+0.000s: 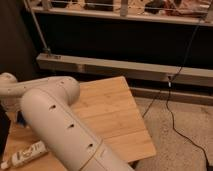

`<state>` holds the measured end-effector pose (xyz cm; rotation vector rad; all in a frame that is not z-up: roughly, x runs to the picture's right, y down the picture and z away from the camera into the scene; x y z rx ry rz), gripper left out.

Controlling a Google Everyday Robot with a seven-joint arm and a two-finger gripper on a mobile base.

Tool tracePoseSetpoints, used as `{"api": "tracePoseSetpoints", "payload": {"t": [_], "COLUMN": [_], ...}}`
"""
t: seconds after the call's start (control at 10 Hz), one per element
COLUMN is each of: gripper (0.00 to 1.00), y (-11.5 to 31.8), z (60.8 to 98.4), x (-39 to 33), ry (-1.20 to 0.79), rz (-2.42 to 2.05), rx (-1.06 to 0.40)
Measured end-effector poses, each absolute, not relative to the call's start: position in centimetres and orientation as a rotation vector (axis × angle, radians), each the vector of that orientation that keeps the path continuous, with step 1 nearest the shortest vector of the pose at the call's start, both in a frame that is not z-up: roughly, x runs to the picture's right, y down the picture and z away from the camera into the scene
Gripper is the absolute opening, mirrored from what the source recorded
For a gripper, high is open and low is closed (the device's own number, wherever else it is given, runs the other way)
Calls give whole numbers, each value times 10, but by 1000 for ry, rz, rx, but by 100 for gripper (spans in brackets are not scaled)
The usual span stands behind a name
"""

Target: Place the white sponge in the ceramic bowl

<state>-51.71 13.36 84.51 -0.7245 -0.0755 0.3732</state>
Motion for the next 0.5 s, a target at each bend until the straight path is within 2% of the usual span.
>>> {"api": "tracePoseSetpoints", "payload": {"t": [0.5], "gripper": [65], "y": [148], "z": [850], "x": [-510], "ry": [-49], "rz": [338], "rx": [-735]}}
